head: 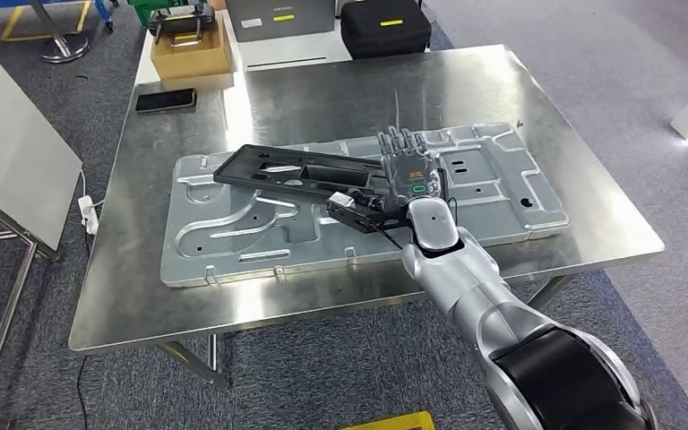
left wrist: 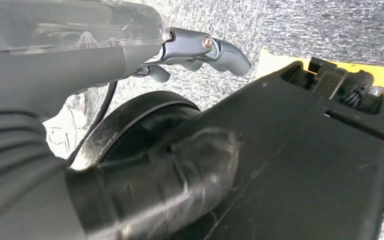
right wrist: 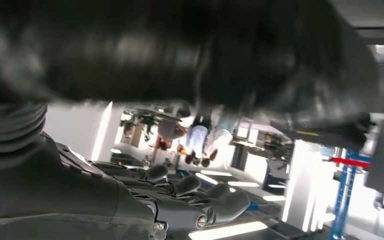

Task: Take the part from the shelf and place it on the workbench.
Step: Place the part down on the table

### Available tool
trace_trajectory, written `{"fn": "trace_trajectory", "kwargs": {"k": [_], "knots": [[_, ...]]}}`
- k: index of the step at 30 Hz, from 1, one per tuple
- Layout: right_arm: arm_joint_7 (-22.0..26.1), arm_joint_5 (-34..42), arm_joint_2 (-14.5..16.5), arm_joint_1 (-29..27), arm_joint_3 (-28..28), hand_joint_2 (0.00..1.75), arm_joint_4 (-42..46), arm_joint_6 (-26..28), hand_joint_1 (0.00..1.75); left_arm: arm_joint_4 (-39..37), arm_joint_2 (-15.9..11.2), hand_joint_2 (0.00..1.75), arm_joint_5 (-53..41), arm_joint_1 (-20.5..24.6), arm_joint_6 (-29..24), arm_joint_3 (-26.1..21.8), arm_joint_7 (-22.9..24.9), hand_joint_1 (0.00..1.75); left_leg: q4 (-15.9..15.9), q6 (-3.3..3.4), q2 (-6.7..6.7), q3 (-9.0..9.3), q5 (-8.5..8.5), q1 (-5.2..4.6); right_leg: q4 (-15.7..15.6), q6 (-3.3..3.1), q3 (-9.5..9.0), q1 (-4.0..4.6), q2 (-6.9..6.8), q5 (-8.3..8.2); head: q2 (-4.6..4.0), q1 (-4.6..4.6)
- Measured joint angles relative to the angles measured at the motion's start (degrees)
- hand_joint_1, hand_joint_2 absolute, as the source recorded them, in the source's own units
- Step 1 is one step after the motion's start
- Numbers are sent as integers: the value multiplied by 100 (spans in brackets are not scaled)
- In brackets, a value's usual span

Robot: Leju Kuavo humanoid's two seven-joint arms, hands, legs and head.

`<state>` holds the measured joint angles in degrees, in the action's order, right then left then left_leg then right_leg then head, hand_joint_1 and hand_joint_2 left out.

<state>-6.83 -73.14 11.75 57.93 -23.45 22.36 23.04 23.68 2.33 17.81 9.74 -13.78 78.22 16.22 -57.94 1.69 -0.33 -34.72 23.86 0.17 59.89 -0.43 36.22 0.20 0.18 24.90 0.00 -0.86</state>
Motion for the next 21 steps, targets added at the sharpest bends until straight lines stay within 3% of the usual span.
{"fn": "trace_trajectory", "kwargs": {"k": [2,4,5,6,7,9,11,14,15,17,19,20,21], "knots": [[2,1,-2,13,31,0,-1,-10,0,60,-15,0,-54,-16,-5,-51,34,0,78,46,20,-16,-84,38,369,59,133,-9,0,333,0,-7],[2,1,-4,3,62,0,-6,-30,0,115,-34,0,-121,-42,-22,-117,79,0,76,65,31,-87,-138,34,1088,115,382,-44,-1,782,0,-10],[2,0,-7,-11,78,0,-9,-40,0,141,-48,0,-150,-59,-35,-149,98,0,65,60,34,-133,-165,34,1374,140,461,-66,-1,904,0,-11],[1,-1,-10,-23,92,0,-11,-51,0,170,-64,0,-182,-78,-55,-179,118,0,50,52,36,-182,-194,35,1486,161,457,-88,-4,922,0,-10],[0,-3,-13,-29,102,0,-13,-60,0,207,-83,0,-220,-100,-85,-213,145,0,29,39,37,-232,-222,38,1365,177,336,-111,-6,839,0,-10],[-1,-11,-15,-19,131,0,-10,-70,0,338,-123,0,-345,-158,-182,-299,253,0,-26,-3,34,-327,-269,43,638,196,-151,-150,-9,611,0,-9],[0,-22,-14,-8,171,0,-4,-70,0,523,-173,0,-484,-232,-288,-409,392,0,-65,-74,26,-384,-320,41,109,167,-467,-134,17,465,0,-8],[7,-35,-22,-8,216,0,0,-74,0,736,-229,0,-617,-343,-386,-566,528,0,-46,-198,11,-425,-424,49,18,43,-434,-97,37,363,0,-11],[11,-40,-21,-7,226,0,0,-78,0,783,-238,0,-652,-378,-413,-614,557,0,-70,-232,9,-463,-385,59,-1,-9,-397,-100,26,312,0,-10],[19,-52,-13,-6,249,0,0,-85,0,839,-250,0,-715,-434,-456,-716,587,0,-398,-276,9,-604,12,78,-37,-107,-275,-112,3,173,0,-8],[20,-58,-8,-15,287,0,0,-88,0,850,-251,0,-785,-453,-480,-820,589,0,-1117,-294,10,-787,607,80,-37,-148,-112,-91,-9,42,0,-8],[20,-60,-8,-27,304,0,-1,-89,0,849,-251,0,-817,-457,-490,-866,588,0,-1465,-297,10,-835,784,80,-34,-153,-25,-75,-12,-21,0,-8],[20,-60,-8,-41,318,0,-1,-90,0,847,-250,0,-855,-466,-498,-913,587,0,-1679,-293,10,-814,838,78,-29,-154,58,-61,-15,-82,0,-8]]}}
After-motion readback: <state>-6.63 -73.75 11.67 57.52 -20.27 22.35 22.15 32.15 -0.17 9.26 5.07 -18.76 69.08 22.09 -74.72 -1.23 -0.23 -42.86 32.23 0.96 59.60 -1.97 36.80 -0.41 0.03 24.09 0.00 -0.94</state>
